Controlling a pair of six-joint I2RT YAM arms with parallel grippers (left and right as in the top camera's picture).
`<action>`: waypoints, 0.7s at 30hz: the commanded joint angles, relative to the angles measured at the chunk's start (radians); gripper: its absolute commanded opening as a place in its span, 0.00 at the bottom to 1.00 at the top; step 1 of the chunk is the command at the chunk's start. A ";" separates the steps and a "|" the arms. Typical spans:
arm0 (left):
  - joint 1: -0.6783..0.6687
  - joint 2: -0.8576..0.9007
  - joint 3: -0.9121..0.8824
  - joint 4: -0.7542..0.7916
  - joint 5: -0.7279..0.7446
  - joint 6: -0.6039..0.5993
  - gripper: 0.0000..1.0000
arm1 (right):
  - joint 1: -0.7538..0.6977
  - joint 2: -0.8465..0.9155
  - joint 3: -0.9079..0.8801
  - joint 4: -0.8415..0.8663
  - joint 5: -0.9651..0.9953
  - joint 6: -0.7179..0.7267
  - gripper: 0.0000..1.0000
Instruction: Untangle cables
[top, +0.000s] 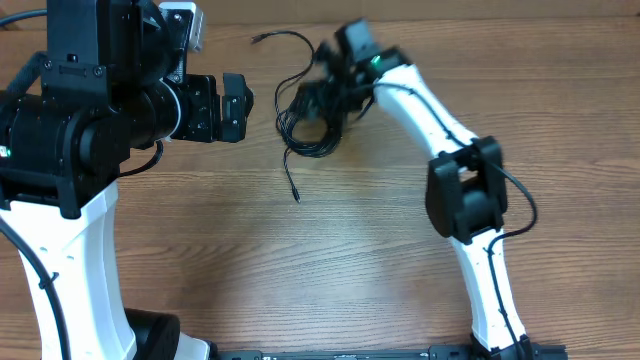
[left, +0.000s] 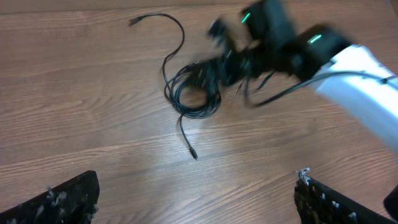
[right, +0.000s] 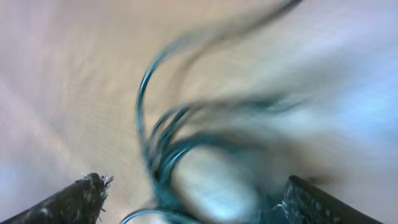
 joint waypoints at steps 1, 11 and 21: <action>-0.006 0.003 0.000 0.001 -0.010 0.029 1.00 | -0.027 -0.060 0.060 -0.023 0.227 -0.049 0.94; -0.006 0.092 0.000 0.076 -0.088 0.046 1.00 | -0.035 -0.075 -0.001 -0.061 0.319 -0.113 1.00; -0.007 0.488 0.000 0.149 0.089 0.328 1.00 | -0.205 -0.233 0.223 -0.280 0.319 -0.116 1.00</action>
